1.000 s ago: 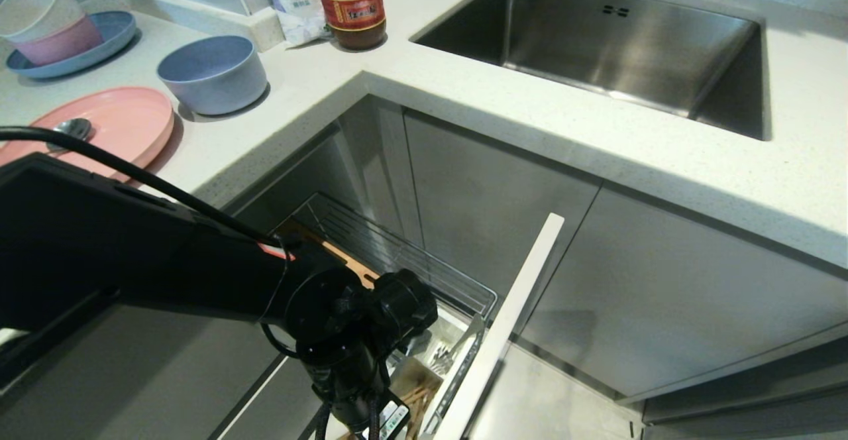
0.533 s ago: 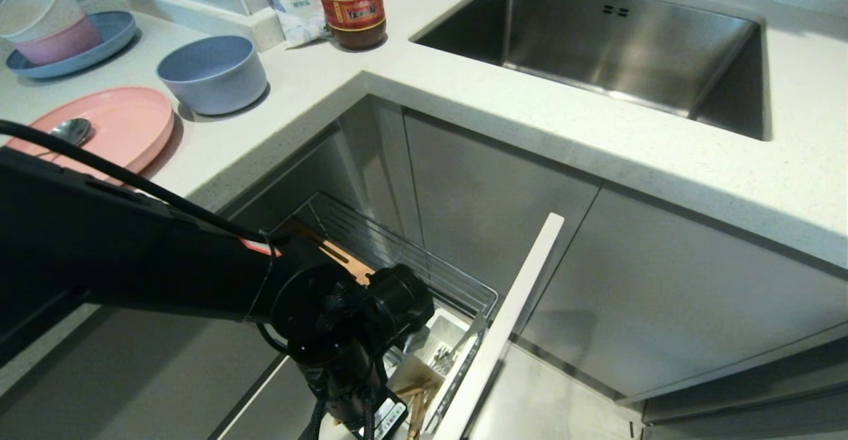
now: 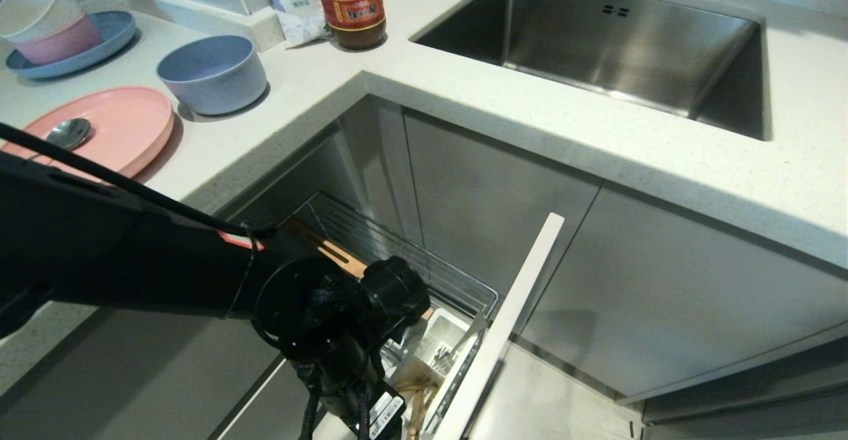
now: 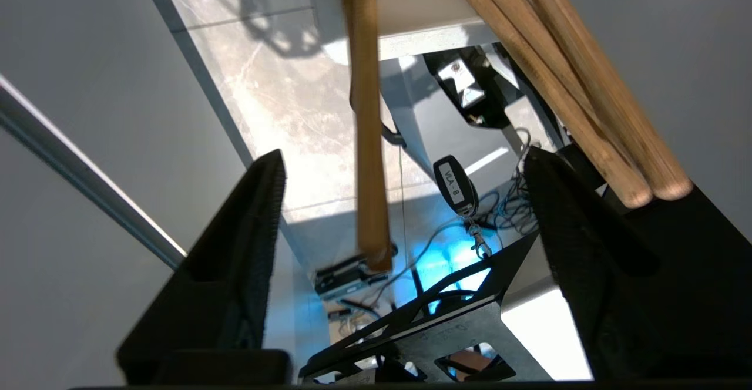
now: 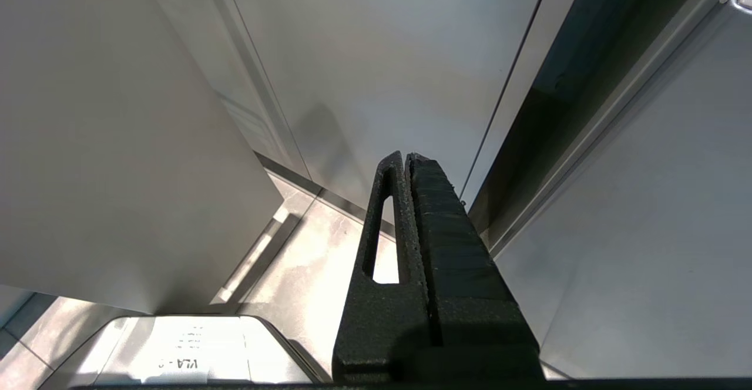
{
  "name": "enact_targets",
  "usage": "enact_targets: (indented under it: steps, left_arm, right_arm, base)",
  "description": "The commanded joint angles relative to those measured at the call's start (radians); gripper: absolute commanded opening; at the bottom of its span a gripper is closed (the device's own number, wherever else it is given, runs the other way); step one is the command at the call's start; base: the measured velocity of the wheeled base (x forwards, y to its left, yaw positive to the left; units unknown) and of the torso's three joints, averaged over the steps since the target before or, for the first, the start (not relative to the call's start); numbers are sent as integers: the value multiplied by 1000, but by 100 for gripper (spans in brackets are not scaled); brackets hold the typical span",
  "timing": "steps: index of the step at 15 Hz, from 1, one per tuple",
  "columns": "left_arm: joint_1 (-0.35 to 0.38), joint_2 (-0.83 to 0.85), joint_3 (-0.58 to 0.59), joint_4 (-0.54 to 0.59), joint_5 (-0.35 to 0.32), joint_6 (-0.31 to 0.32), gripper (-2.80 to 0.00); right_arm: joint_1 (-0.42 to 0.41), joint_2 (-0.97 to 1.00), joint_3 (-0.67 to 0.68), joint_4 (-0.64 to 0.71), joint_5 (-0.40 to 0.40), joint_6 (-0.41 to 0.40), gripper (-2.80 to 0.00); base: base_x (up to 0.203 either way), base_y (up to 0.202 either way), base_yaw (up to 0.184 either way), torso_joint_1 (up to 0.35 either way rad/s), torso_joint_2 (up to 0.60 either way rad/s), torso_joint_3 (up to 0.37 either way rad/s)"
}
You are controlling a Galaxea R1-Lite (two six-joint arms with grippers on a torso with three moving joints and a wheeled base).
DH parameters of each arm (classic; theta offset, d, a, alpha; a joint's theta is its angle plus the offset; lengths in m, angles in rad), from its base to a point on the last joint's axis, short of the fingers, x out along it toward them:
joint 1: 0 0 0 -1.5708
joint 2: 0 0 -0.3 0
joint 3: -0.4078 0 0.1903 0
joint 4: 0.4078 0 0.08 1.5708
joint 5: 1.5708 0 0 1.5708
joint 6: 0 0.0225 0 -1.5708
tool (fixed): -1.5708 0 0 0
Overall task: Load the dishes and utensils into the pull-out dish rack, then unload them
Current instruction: Pick up the spoon and place it in the cupboard
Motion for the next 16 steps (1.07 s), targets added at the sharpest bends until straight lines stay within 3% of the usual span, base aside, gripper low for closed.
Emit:
enact_targets:
  steps: [1, 6, 7, 11, 16]
  left_arm:
    - [4, -59, 2, 4, 8, -1, 0]
    - [28, -194, 7, 4, 95, -4, 0]
    - [30, -220, 8, 4, 108, -3, -280]
    - [29, -346, 8, 2, 185, -4, -280]
    - [29, -506, -14, -3, 216, -4, -280]
  right_arm:
    - [1, -4, 2, -1, 0, 0, -280]
    - [1, -4, 2, -1, 0, 0, -280]
    - [1, -4, 2, -1, 0, 0, -280]
    - [1, -4, 2, 1, 0, 0, -280]
    - [1, -4, 2, -1, 0, 0, -280]
  base:
    - [0, 0, 0, 0, 0, 0]
    - [0, 0, 0, 0, 0, 0]
    - [0, 0, 0, 0, 0, 0]
    - [0, 0, 0, 0, 0, 0]
    - [0, 0, 0, 0, 0, 0]
